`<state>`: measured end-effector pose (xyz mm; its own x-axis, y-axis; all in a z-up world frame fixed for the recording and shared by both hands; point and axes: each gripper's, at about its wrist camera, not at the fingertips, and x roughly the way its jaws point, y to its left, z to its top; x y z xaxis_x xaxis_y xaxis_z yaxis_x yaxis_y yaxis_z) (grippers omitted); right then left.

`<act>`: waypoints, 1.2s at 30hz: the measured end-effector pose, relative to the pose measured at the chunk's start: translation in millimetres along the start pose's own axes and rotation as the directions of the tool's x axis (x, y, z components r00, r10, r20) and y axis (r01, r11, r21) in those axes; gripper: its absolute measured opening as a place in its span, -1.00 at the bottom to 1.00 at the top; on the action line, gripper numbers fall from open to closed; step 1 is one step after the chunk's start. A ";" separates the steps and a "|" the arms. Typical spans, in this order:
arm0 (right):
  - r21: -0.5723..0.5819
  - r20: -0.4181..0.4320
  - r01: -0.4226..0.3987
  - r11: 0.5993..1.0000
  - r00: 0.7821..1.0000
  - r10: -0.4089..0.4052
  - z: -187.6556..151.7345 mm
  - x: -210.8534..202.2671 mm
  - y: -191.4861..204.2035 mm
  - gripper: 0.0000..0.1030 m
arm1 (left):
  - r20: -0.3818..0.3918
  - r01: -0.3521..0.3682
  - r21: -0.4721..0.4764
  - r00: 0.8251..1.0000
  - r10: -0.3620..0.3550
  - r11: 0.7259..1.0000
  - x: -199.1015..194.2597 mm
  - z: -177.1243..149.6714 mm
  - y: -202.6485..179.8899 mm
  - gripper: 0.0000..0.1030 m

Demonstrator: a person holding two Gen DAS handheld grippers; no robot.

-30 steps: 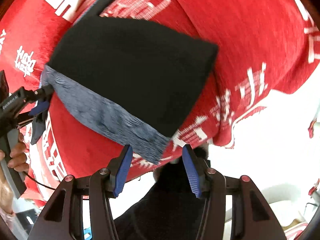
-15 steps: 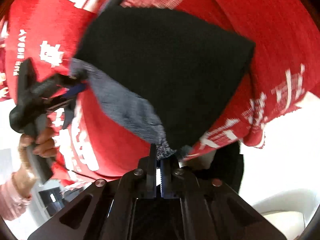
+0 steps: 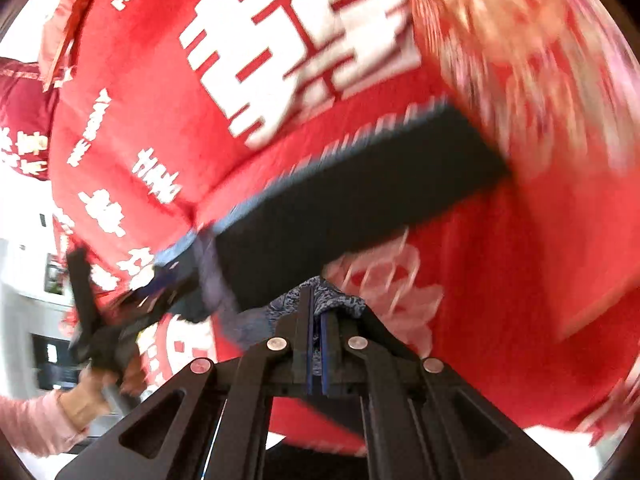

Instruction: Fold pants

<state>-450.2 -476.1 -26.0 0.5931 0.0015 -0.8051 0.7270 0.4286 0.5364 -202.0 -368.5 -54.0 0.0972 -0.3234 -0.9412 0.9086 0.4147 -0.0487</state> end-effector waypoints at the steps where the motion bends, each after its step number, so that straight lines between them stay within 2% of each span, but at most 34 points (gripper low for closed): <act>1: -0.013 0.014 0.020 1.000 1.000 -0.020 18.7 1.0 -1.0 -0.95 | -0.004 -0.015 -0.005 1.000 0.015 1.000 2.2 1.3 3.4 0.48; 4: -0.053 0.055 0.109 0.993 0.993 -0.106 72.7 16.3 -5.5 -0.95 | -0.016 -0.048 -0.038 0.999 0.047 0.998 15.0 7.8 9.9 0.48; 7: -0.113 0.072 0.195 0.974 0.980 -0.187 108.7 32.8 -4.5 -0.94 | -0.026 -0.103 -0.065 0.995 0.101 0.993 32.1 16.5 10.7 0.48; 12: -0.141 0.076 0.319 0.937 0.947 -0.311 145.1 62.2 -13.5 -0.84 | -0.042 -0.151 -0.095 0.988 0.148 0.984 57.5 30.0 8.7 0.48; 13: -0.141 0.075 0.334 0.932 0.942 -0.326 148.0 63.7 -14.9 -0.65 | -0.045 -0.162 -0.097 0.986 0.158 0.982 60.3 32.0 8.4 0.48; 14: -0.139 0.073 0.340 0.930 0.940 -0.333 150.9 63.1 -16.7 -0.23 | -0.048 -0.176 -0.100 0.984 0.172 0.979 62.4 34.1 8.7 0.48; 16: -0.125 0.090 0.323 0.938 0.945 -0.313 151.4 56.4 -17.1 0.29 | -0.057 -0.201 -0.118 0.979 0.196 0.972 61.8 38.3 11.9 0.48; 19: -0.122 0.141 0.310 0.943 0.946 -0.292 146.8 35.2 -7.7 0.29 | -0.051 -0.193 -0.154 0.981 0.188 0.969 57.9 38.0 19.3 0.48; 22: -0.107 0.153 0.287 0.952 0.951 -0.269 137.6 26.1 -1.9 0.27 | -0.086 -0.228 -0.111 0.972 0.219 0.967 71.7 42.2 18.3 0.48; 23: -0.116 0.144 0.302 0.946 0.948 -0.285 132.3 29.3 0.6 0.20 | -0.087 -0.232 -0.103 0.971 0.224 0.967 77.0 44.8 17.6 0.48; 25: -0.163 0.108 0.333 0.929 0.942 -0.319 125.3 45.8 3.5 0.17 | -0.096 -0.229 -0.093 0.971 0.221 0.969 92.1 50.6 14.9 0.48; 27: -0.198 0.029 0.361 0.912 0.932 -0.362 121.7 76.2 -1.7 0.13 | -0.122 -0.244 -0.076 0.964 0.234 0.967 112.9 54.4 9.8 0.48; 29: -0.213 -0.036 0.406 0.888 0.906 -0.423 119.4 106.5 -15.0 0.10 | -0.138 -0.266 -0.071 0.957 0.255 0.961 127.9 56.8 5.5 0.48; 31: -0.197 -0.086 0.430 0.881 0.888 -0.452 122.2 128.9 -32.6 0.08 | -0.116 -0.283 -0.085 0.955 0.273 0.955 133.6 60.2 3.1 0.48; 33: -0.161 -0.086 0.442 0.883 0.885 -0.458 130.6 139.1 -45.1 0.03 | -0.096 -0.290 -0.092 0.955 0.281 0.953 135.7 63.9 2.5 0.49; 35: -0.135 -0.057 0.439 0.888 0.891 -0.450 139.2 144.2 -49.4 0.04 | -0.090 -0.320 -0.093 0.946 0.312 0.943 137.3 67.6 5.0 0.76; 36: -0.127 -0.048 0.442 0.888 0.892 -0.450 143.0 146.4 -49.7 0.05 | -0.094 -0.314 -0.103 0.948 0.305 0.944 137.5 69.1 9.1 0.76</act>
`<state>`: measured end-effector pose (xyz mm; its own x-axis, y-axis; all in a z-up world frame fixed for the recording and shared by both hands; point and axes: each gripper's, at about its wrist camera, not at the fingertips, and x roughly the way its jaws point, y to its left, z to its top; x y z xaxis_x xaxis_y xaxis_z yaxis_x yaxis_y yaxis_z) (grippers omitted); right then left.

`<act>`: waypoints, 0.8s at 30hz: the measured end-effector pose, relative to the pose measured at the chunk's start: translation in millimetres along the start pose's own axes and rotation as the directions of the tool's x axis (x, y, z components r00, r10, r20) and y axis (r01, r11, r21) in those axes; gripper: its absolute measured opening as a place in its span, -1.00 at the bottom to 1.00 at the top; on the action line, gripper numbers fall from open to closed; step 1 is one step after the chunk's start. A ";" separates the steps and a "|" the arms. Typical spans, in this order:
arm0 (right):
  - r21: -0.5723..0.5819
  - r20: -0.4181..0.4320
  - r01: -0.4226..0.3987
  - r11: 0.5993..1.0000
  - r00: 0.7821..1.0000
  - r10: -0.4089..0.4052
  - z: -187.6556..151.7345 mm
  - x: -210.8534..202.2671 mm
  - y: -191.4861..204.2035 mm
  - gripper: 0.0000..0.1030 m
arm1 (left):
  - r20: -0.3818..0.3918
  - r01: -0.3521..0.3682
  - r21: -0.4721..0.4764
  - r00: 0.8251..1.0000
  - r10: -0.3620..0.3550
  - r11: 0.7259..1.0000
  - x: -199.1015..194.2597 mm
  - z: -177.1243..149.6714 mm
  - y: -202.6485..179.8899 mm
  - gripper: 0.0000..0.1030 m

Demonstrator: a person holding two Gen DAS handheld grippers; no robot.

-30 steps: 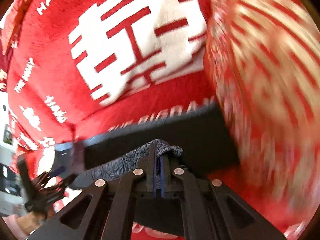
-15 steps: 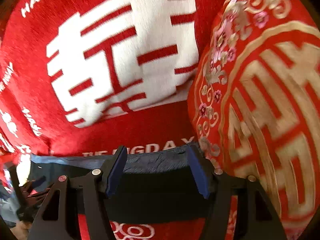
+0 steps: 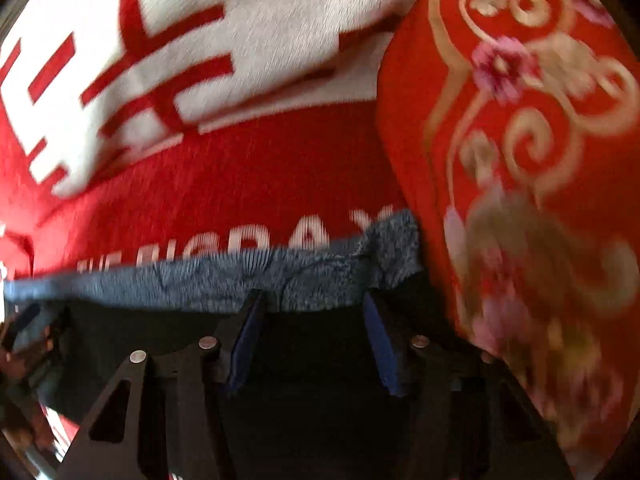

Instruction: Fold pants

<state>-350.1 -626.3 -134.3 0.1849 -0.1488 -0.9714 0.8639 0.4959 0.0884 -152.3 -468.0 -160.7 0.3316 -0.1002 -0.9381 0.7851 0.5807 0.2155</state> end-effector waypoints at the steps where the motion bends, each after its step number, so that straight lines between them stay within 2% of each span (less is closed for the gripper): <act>1: 0.008 0.007 0.005 1.000 1.000 -0.005 3.4 1.4 0.5 0.05 | -0.017 0.018 -0.012 1.000 -0.018 1.000 0.5 2.1 4.2 0.76; 6: 0.030 0.026 -0.017 0.999 1.000 0.016 1.1 -19.2 3.4 0.08 | 0.006 0.010 -0.049 1.000 -0.009 0.999 -12.3 10.3 33.5 0.76; 9: -0.017 0.052 -0.005 1.000 0.999 0.006 -18.7 -42.8 7.4 0.10 | -0.023 0.003 -0.056 1.000 -0.005 0.998 -4.9 12.9 45.9 0.76; 12: 0.015 0.048 -0.017 1.000 0.999 0.016 -44.1 -55.7 -1.3 0.11 | -0.059 -0.037 -0.066 0.998 0.033 0.997 5.5 12.1 53.9 0.76; 14: 0.043 0.055 -0.017 0.999 0.998 0.015 -57.8 -60.2 -11.3 0.11 | -0.068 -0.013 -0.093 0.998 0.007 0.996 6.2 11.9 54.7 0.76; 16: 0.042 0.104 -0.031 0.999 0.994 0.026 -64.8 -67.1 -14.9 0.11 | -0.051 0.017 -0.083 0.998 -0.021 0.996 1.8 14.0 44.6 0.76; 20: 0.040 0.142 -0.063 0.997 0.988 0.057 -44.4 -63.8 -11.6 0.11 | -0.023 0.059 0.002 0.998 -0.059 0.998 -5.3 17.7 5.7 0.76; 24: 0.058 0.142 -0.048 0.997 0.989 0.039 -13.7 -37.0 -3.6 0.11 | -0.043 0.090 0.033 0.995 -0.089 0.995 1.3 17.3 -20.1 0.76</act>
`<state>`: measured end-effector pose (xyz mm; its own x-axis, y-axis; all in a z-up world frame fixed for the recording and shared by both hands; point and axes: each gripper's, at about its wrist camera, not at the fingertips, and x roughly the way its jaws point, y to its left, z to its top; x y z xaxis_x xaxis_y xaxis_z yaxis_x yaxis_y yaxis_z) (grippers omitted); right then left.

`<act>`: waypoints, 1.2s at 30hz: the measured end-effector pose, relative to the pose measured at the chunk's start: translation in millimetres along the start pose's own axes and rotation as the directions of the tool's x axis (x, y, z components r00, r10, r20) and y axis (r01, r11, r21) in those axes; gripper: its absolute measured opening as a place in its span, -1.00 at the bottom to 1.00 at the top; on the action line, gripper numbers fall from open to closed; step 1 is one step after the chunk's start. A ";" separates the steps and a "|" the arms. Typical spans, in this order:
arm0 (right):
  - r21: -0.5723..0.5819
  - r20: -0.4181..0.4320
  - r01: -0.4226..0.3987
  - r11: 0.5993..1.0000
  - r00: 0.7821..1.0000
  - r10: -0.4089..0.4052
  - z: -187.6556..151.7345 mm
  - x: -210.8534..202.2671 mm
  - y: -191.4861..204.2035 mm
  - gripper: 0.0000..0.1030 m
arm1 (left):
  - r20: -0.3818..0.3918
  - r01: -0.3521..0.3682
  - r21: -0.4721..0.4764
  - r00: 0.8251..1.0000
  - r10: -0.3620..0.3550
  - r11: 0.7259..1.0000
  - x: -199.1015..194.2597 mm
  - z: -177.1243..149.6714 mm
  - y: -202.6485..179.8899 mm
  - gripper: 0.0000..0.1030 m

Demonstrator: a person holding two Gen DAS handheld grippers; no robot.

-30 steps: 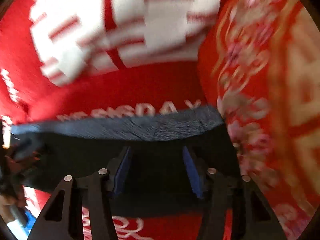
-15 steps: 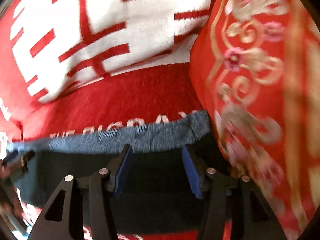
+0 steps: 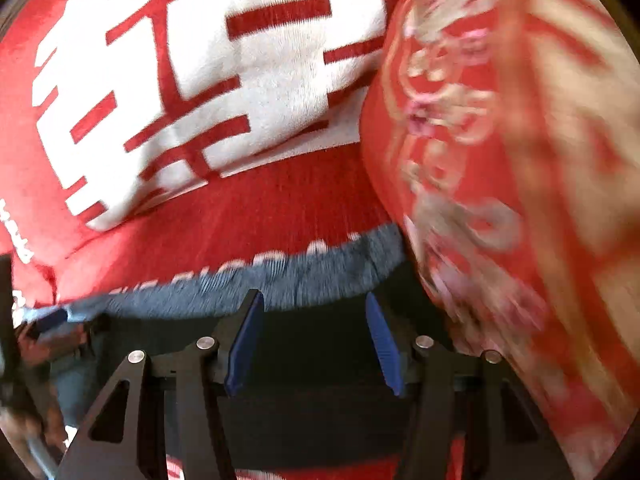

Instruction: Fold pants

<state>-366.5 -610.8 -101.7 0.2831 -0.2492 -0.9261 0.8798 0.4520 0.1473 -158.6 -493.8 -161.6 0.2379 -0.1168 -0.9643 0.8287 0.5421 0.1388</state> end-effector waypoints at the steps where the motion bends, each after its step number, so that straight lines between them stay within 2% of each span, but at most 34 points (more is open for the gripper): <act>1: 0.004 -0.029 -0.003 1.000 1.000 0.003 4.6 13.0 0.3 0.11 | -0.006 -0.008 0.005 1.000 0.008 1.000 4.8 -0.7 -2.1 0.77; 3: 0.005 -0.095 0.003 1.000 0.995 -0.003 10.2 38.8 0.2 0.10 | -0.007 0.003 -0.011 1.000 -0.003 1.000 7.4 0.2 2.3 0.85; 5: -0.044 -0.083 0.026 0.999 0.996 -0.030 12.8 39.0 5.1 0.10 | -0.025 0.020 -0.023 0.999 -0.020 1.000 4.8 1.0 15.2 0.85; 7: -0.038 -0.094 0.027 0.999 0.995 -0.030 12.4 32.2 7.7 0.13 | -0.014 -0.011 -0.019 1.000 0.011 1.000 -3.9 -2.3 33.7 0.85; 10: -0.015 -0.094 -0.016 1.000 0.995 0.015 0.7 13.0 8.3 0.28 | -0.015 -0.039 -0.039 0.999 0.038 0.998 -17.8 -15.8 71.8 0.85; 13: 0.020 -0.119 -0.079 0.997 0.990 0.081 -22.9 -8.7 10.1 0.28 | -0.039 -0.073 -0.090 0.997 0.070 0.993 -25.5 -32.8 118.7 0.85; 16: 0.062 -0.151 -0.167 0.984 0.973 0.175 -48.1 -24.8 22.0 0.28 | -0.070 -0.111 -0.148 0.992 0.102 0.983 -32.3 -53.7 163.4 0.85; 18: 0.078 -0.184 -0.242 0.967 0.950 0.253 -68.7 -31.4 41.2 0.28 | -0.097 -0.130 -0.192 0.989 0.113 0.973 -35.4 -73.0 192.3 0.85; 20: 0.098 -0.226 -0.322 0.942 0.914 0.336 -90.5 -27.9 69.5 0.28 | -0.120 -0.140 -0.219 0.986 0.115 0.966 -36.0 -86.8 214.8 0.85; 24: 0.139 -0.299 -0.467 0.873 0.821 0.487 -128.1 -19.0 132.8 0.28 | -0.146 -0.162 -0.224 0.981 0.131 0.961 -30.8 -116.6 246.4 0.85; 26: 0.183 -0.322 -0.535 0.825 0.760 0.564 -146.7 -13.1 166.7 0.28 | -0.150 -0.157 -0.221 0.981 0.125 0.963 -26.9 -125.4 257.6 0.85; 28: 0.243 -0.321 -0.577 0.780 0.711 0.625 -158.6 -6.1 192.2 0.28 | -0.151 -0.132 -0.218 0.983 0.100 0.967 -21.3 -126.4 264.6 0.85; 30: 0.295 -0.313 -0.599 0.744 0.675 0.668 -172.4 12.8 217.7 0.21 | -0.141 -0.105 -0.201 0.987 0.077 0.974 -16.4 -127.5 271.3 0.85; 32: 0.323 -0.309 -0.606 0.727 0.658 0.687 -179.8 28.0 237.3 0.10 | -0.133 -0.088 -0.179 0.989 0.064 0.980 -11.6 -128.2 274.4 0.85; 33: 0.328 -0.309 -0.605 0.725 0.657 0.688 -181.8 35.5 247.9 0.09 | -0.129 -0.075 -0.167 0.990 0.054 0.983 -7.4 -128.7 276.9 0.85; 36: 0.327 -0.307 -0.587 0.741 0.676 0.670 -186.0 47.2 265.6 0.09 | -0.121 -0.035 -0.156 0.992 0.016 0.987 -1.9 -130.1 280.0 0.85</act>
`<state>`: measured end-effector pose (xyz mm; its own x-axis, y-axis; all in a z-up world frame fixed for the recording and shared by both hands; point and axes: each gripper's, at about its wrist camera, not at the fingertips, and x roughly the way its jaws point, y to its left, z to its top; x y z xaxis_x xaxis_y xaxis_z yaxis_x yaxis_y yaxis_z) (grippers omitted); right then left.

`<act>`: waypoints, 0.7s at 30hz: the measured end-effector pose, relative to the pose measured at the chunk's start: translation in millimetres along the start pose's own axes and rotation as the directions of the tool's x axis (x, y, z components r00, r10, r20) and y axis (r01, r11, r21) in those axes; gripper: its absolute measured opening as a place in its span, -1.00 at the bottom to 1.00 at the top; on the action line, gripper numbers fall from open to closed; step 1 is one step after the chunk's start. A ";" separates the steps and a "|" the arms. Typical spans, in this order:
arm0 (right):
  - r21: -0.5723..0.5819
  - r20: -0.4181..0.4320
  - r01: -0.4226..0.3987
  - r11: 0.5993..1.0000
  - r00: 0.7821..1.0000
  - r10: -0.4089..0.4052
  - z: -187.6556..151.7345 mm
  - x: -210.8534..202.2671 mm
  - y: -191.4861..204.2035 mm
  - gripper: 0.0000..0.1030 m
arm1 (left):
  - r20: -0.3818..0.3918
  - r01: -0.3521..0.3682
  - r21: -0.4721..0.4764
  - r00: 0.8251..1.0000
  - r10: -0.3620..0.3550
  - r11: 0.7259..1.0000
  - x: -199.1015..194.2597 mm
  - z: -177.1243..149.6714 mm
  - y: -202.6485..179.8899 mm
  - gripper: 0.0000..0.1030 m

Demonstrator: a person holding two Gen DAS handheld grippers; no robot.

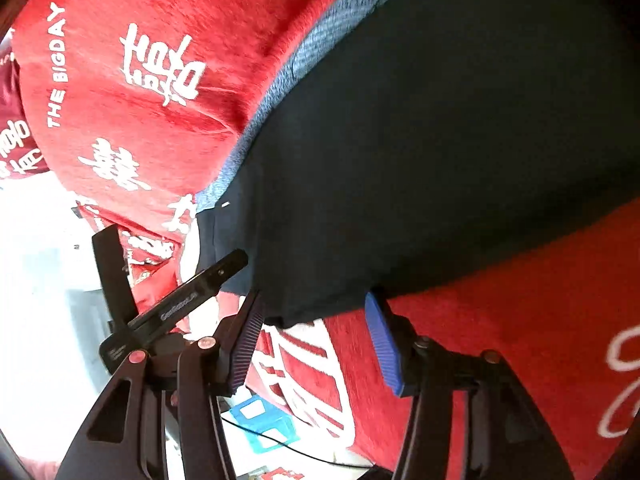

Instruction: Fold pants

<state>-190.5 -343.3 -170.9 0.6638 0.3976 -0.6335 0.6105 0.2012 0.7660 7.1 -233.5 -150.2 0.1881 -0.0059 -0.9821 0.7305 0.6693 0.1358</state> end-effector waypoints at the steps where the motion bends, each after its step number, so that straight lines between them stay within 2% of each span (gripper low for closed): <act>1: 0.007 0.005 0.003 1.000 1.000 -0.003 -1.5 3.7 0.6 0.09 | 0.001 0.014 0.005 1.000 -0.014 1.000 0.9 0.2 0.4 0.85; 10: 0.071 0.067 -0.010 0.997 0.998 0.005 4.8 4.7 -2.1 0.09 | 0.059 0.067 0.095 0.996 -0.073 0.993 5.8 12.0 -18.4 0.85; 11: 0.088 0.072 -0.018 0.996 0.997 0.012 3.9 1.5 -6.5 -0.14 | 0.064 0.068 0.106 0.995 -0.075 0.992 6.1 12.5 -22.0 0.85; 12: 0.101 0.074 -0.004 0.995 0.997 -0.004 5.1 1.7 -7.1 -0.85 | 0.063 0.068 0.120 0.995 -0.076 0.990 6.1 12.0 -25.7 0.85; 13: 0.099 0.077 0.052 0.994 0.995 -0.060 5.4 -0.8 -6.4 -0.85 | 0.061 0.074 0.131 0.995 -0.082 0.989 5.2 10.1 -28.5 0.85; 16: 0.069 0.103 0.060 0.996 0.992 -0.067 -1.0 -11.3 2.9 -0.85 | 0.050 0.089 0.155 0.994 -0.098 0.984 2.7 -4.2 -32.4 0.85; 19: 0.001 0.111 0.115 0.993 0.987 -0.115 -11.8 -13.6 13.6 -0.85 | 0.024 0.079 0.177 0.996 -0.085 0.981 10.9 -26.3 -38.3 0.85; 21: -0.003 0.093 0.165 0.986 0.982 -0.164 -17.6 -5.4 6.4 -0.86 | 0.065 0.072 0.170 0.994 -0.084 0.983 10.2 -37.4 -37.1 0.85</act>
<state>-197.7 -328.4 -160.7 0.5919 0.2745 -0.7578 0.7104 0.2664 0.6514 -42.6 -230.6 -170.1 0.1688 -0.1103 -0.9795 0.8429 0.5312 0.0854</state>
